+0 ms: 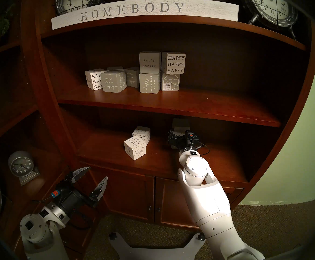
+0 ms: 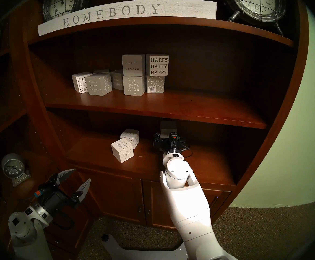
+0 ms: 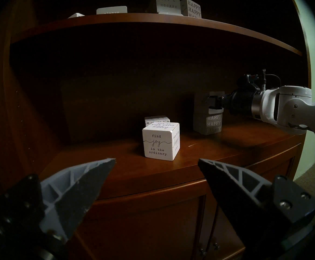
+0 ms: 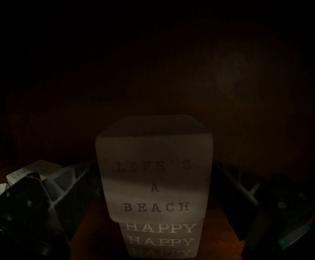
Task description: Stack four cubes vertically into two groups
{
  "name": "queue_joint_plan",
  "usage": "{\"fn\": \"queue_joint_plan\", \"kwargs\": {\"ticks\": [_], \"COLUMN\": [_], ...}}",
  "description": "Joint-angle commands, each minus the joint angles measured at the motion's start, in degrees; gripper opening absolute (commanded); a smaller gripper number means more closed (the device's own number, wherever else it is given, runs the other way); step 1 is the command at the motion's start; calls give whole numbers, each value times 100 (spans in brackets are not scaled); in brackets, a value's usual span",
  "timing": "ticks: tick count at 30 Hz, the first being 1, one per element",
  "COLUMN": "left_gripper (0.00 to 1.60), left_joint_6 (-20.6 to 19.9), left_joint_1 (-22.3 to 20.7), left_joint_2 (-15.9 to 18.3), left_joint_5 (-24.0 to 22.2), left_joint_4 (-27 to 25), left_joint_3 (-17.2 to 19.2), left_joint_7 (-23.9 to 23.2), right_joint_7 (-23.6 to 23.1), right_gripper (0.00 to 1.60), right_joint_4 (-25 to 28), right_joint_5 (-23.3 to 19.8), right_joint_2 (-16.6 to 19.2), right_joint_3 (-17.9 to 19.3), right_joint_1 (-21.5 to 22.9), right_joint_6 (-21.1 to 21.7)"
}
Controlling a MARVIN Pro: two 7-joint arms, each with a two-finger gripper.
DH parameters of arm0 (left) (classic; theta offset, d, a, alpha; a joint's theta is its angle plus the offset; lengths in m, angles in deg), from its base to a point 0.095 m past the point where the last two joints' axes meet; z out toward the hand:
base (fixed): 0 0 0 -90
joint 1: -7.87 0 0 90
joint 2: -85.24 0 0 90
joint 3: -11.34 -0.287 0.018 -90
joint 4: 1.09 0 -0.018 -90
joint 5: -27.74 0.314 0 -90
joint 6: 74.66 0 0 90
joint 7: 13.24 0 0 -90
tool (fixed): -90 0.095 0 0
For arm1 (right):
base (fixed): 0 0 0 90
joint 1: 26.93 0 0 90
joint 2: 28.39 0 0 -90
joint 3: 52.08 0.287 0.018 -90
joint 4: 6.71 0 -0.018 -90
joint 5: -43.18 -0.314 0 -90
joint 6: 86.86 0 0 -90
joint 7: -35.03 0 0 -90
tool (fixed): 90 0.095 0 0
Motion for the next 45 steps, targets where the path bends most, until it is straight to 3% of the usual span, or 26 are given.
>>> {"fn": "queue_joint_plan", "kwargs": {"ticks": [1, 45], "left_gripper": [160, 160], "left_joint_6": [-1, -2], "left_joint_1": [13, 14], "left_joint_2": [14, 15], "left_joint_5": [-16, -17], "left_joint_4": [-90, -90], "left_joint_3": [-13, -14], "left_joint_7": [5, 6], "right_joint_7": [-5, 2], "right_gripper": [160, 160], "right_joint_4": [261, 829], "right_joint_5": [7, 31], "right_joint_2": [-8, 53], "right_joint_3": [-36, -69], "right_joint_1": [55, -106], "right_joint_6": [-49, -14]}}
